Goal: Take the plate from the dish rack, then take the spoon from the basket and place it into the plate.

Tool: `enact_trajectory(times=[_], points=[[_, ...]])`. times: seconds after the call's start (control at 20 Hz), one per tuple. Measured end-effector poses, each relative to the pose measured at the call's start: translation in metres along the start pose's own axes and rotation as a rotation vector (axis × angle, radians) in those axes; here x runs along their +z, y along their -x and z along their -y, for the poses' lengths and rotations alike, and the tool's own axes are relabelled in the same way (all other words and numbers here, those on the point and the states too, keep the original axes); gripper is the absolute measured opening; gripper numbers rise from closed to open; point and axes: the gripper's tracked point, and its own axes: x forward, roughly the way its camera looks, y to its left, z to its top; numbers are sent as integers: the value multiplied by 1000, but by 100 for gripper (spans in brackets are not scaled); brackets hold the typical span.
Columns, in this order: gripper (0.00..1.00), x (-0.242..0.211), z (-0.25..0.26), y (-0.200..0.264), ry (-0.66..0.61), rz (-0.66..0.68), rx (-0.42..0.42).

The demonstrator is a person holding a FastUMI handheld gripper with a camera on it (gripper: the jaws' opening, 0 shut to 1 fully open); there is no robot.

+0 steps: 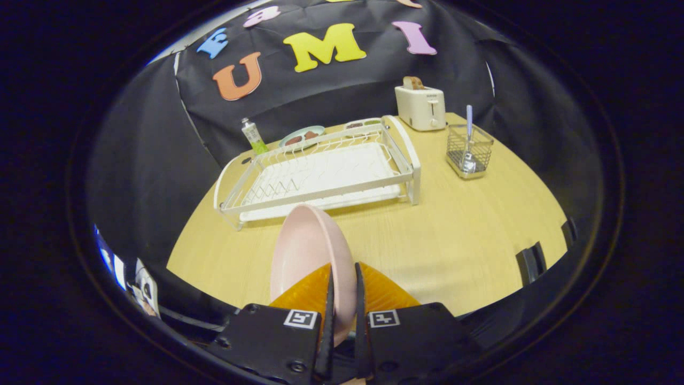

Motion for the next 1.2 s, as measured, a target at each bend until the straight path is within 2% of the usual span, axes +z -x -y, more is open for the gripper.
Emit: enact_trajectory(times=[0.2, 0.35, 0.6, 0.65, 0.75, 0.8, 0.9, 1.05, 1.2], points=[[23, -8, 29, -18, -69, -30, 72], [29, -18, 45, -31, -61, -49, 80], [45, -20, 71, -45, -4, -22, -16], [44, -17, 73, -44, 4, -6, -19], [53, -9, 73, -39, 21, 42, -6], [68, -2, 77, -37, 37, 74, -26], [90, 14, 93, -29, 86, 149, -100], [98, 41, 100, -13, 121, 286, -150], [100, 78, 115, 7, 137, 437, -199]])
